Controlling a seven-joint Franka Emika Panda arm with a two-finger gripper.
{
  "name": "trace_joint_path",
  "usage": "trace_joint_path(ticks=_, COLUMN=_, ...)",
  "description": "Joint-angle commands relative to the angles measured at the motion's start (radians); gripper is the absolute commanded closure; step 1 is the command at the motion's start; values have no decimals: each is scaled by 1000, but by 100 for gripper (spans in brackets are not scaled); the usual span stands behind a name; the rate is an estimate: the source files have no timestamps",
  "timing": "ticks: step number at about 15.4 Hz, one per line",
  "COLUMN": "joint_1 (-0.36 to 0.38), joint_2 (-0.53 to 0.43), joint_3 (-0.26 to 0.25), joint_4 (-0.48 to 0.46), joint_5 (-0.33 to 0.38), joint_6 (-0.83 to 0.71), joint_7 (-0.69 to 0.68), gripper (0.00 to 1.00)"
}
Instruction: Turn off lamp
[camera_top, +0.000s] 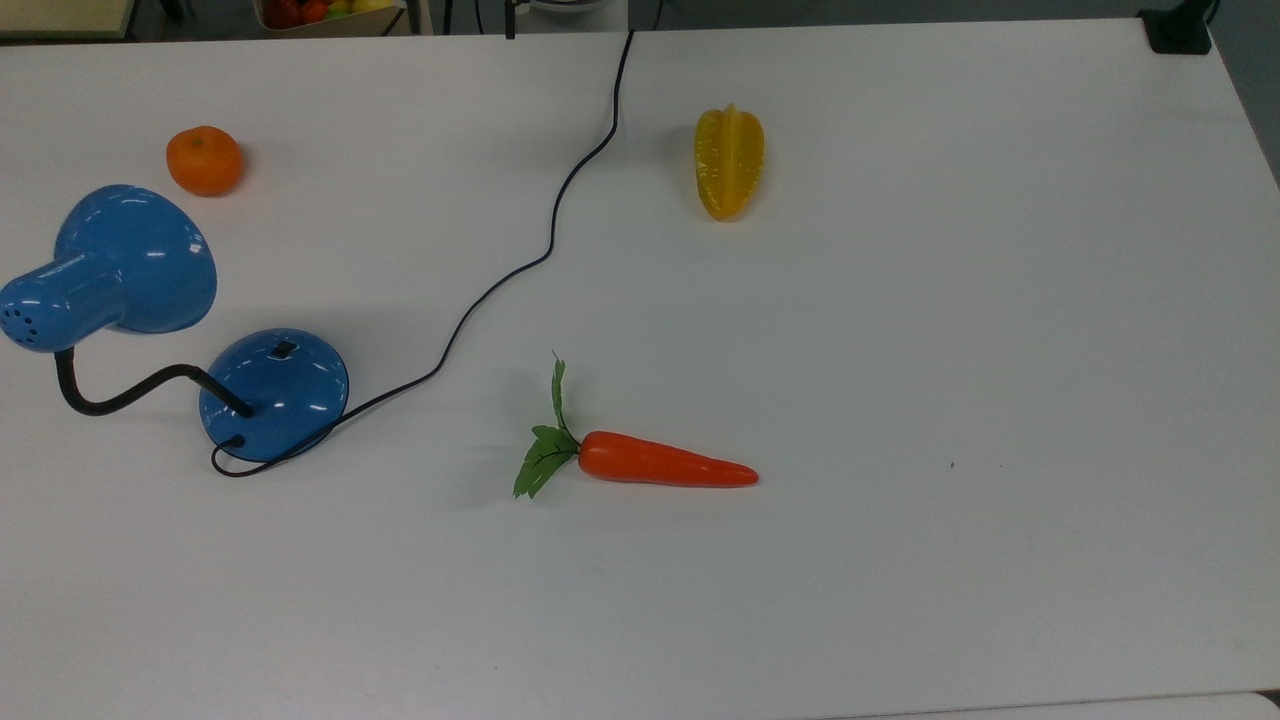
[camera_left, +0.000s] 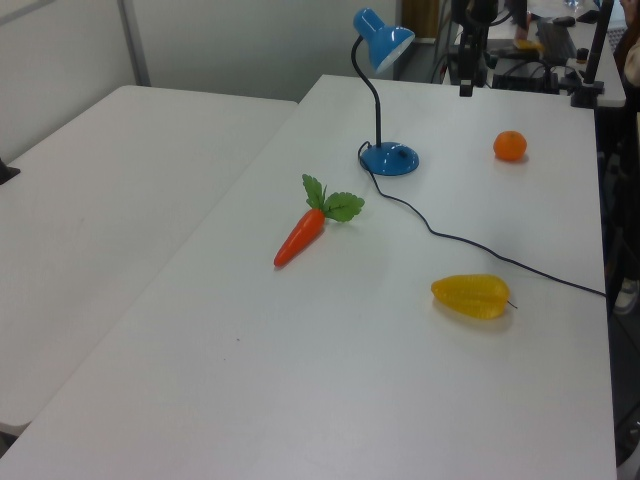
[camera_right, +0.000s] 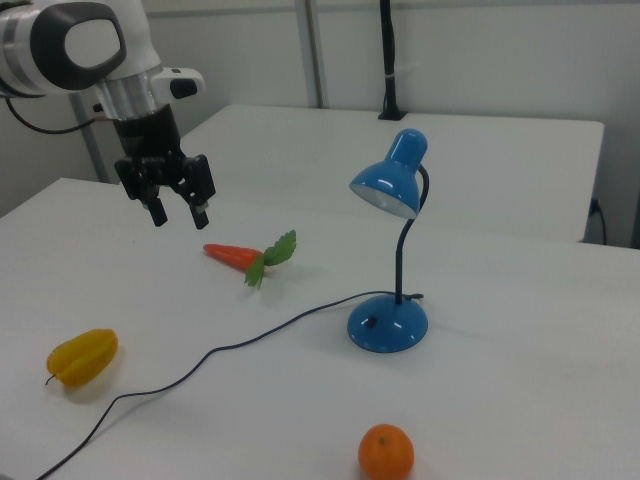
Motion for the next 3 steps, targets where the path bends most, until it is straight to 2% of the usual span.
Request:
trace_joint_path(ticks=1, joint_1=-16, joint_2=-31, joint_3=-3, joint_4=6, joint_5=-6, joint_6=-32, joint_7=-28, gripper=0)
trace_joint_path(ticks=3, joint_1=-16, joint_2=-31, joint_3=-3, joint_4=6, joint_5=-6, joint_6=-44, joint_7=-28, gripper=0)
